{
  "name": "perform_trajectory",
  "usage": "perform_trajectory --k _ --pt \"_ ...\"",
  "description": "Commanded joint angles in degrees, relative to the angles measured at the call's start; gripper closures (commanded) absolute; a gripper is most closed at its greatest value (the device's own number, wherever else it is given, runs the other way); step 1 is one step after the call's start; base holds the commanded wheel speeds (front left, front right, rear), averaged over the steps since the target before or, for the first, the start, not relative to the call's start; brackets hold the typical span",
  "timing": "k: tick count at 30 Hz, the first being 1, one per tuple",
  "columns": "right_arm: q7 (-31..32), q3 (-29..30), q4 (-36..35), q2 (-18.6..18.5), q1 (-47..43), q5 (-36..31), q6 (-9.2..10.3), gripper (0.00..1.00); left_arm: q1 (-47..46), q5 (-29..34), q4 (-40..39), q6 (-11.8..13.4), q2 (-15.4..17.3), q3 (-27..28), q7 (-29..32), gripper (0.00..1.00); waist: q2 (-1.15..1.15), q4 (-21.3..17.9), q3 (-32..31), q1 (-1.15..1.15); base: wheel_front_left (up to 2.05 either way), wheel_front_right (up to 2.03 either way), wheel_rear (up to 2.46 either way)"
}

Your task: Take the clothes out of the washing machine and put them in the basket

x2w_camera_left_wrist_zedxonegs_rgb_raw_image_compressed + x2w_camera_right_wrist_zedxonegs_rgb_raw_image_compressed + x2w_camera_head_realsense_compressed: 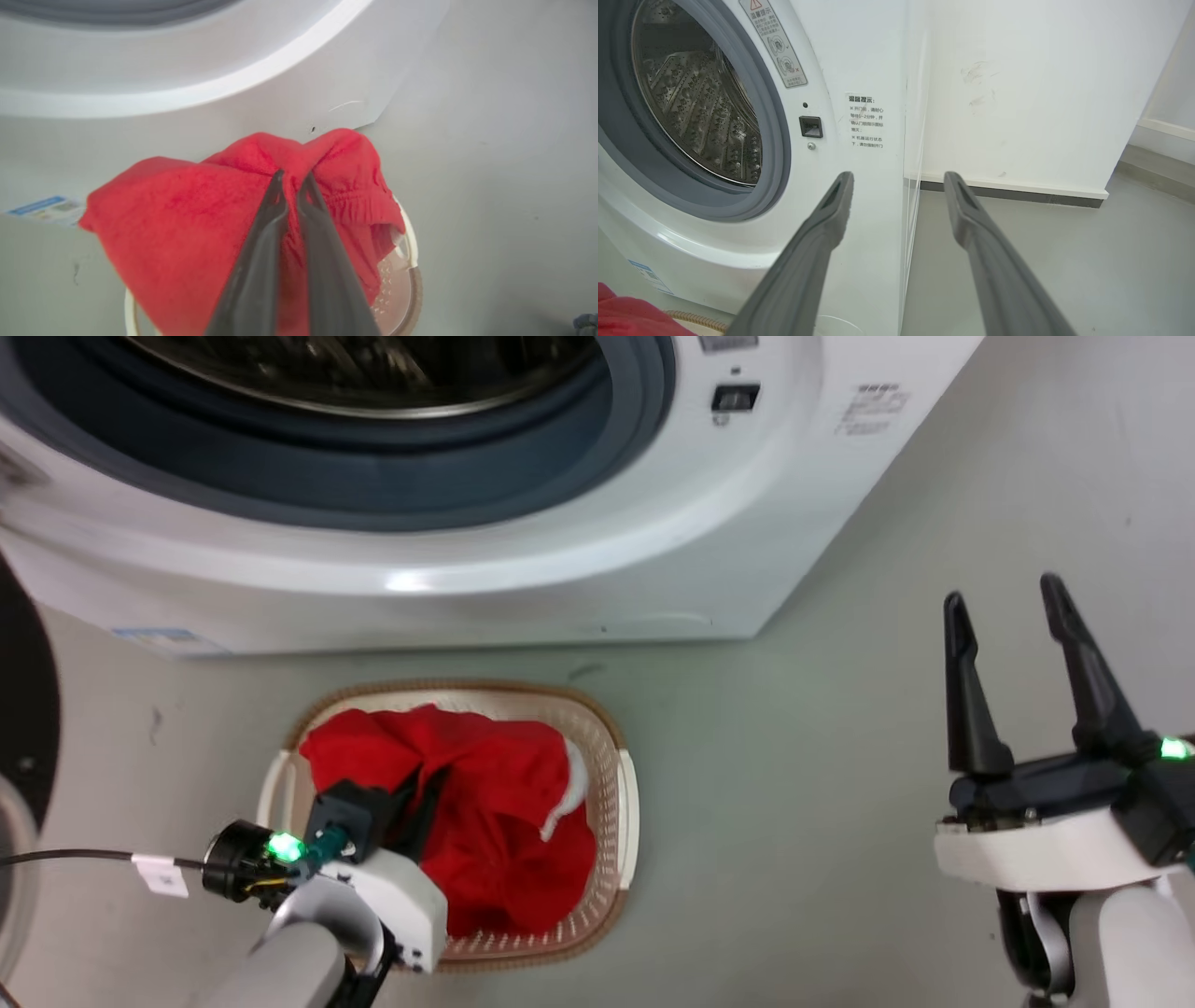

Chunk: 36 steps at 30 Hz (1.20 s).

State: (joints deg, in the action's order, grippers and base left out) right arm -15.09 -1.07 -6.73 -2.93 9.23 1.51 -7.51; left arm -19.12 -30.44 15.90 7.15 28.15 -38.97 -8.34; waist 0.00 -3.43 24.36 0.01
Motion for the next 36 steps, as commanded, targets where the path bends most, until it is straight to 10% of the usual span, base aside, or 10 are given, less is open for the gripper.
perform_trajectory --k 1,17,29,30,31,36 --pt "-0.11 0.0 -0.39 0.09 1.4 0.08 0.04 0.0 -1.52 -0.57 1.85 -0.6 -0.9 0.28 -0.6 1.0 0.0 -1.33 4.8 -0.01 0.0 0.0 0.0" --pt "-0.11 2.32 -2.71 0.08 9.22 1.18 0.04 0.0 -22.97 1.48 42.89 -10.1 -12.04 -4.46 0.94 1.0 0.0 -2.99 22.75 -0.01 0.0 0.0 0.0" --pt "-0.11 3.64 -3.16 0.09 11.23 1.87 0.04 0.0 -32.93 5.59 56.33 -10.33 -15.59 -9.44 6.2 1.0 0.0 -3.43 28.07 -0.01 0.0 0.0 0.0" --pt "-0.11 3.55 -2.94 0.09 11.26 1.87 0.04 0.0 -32.95 5.62 56.58 -10.37 -15.73 -9.57 6.34 0.6 0.0 -3.44 27.91 -0.01 0.0 0.0 0.0" --pt "-0.11 3.4 -2.75 0.09 11.36 1.92 0.04 0.0 -32.92 5.36 56.77 -10.14 -15.92 -9.44 6.0 0.0 0.0 -3.46 27.62 -0.01 0.0 0.0 0.0" --pt "-0.11 3.0 -2.01 0.08 10.54 2.22 0.04 0.0 -30.61 4.34 57.39 -10.48 -16.8 -9.26 4.63 0.0 0.0 -3.5 24.14 -0.01 0.0 0.0 0.0"
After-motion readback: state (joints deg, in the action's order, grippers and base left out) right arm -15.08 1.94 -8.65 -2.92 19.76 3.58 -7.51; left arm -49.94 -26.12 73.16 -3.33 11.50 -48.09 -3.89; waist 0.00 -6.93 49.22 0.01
